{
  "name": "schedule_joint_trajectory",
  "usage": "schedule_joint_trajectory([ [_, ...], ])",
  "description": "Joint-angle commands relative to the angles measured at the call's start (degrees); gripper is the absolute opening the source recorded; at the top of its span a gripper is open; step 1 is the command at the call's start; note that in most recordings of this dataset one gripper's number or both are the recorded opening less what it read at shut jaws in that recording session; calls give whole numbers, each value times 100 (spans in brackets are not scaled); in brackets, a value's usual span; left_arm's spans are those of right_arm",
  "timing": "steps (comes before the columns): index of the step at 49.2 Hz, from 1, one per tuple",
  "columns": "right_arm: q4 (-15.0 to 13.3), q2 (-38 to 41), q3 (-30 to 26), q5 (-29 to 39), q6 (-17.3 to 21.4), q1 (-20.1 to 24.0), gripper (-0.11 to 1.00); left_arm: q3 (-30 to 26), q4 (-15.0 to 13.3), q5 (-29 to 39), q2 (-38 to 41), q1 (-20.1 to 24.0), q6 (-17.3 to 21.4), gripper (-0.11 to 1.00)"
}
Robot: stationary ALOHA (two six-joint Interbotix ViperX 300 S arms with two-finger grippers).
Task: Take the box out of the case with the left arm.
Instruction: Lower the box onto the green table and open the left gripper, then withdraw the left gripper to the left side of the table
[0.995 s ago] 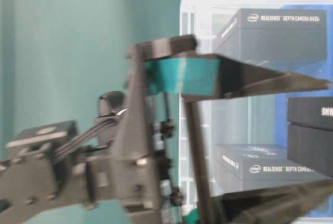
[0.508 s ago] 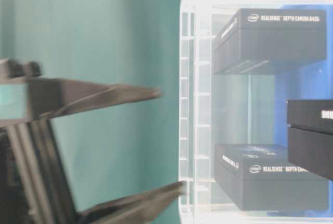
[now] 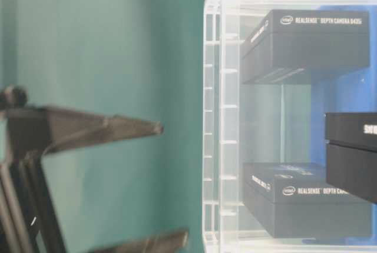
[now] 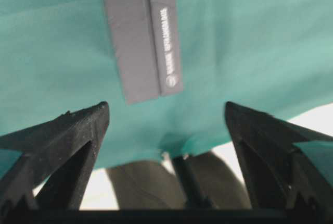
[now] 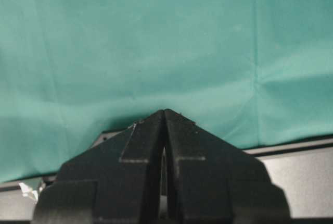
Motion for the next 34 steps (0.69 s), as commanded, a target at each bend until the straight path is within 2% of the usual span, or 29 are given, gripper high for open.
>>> schedule_joint_trajectory([
  [1, 9, 9, -62, -26, 9, 0, 0, 158, 9, 35, -457, -114, -26, 96],
  [19, 0, 9, -70, -9, 0, 0, 0, 1661, 9, 44, -1731, -475, -70, 96],
  [26, 0, 9, -62, -26, -9, 0, 0, 2013, 0, 44, -2145, -527, -79, 96],
  [34, 0, 9, -62, -26, 0, 0, 0, 2162, 0, 44, -2312, -536, -158, 95],
])
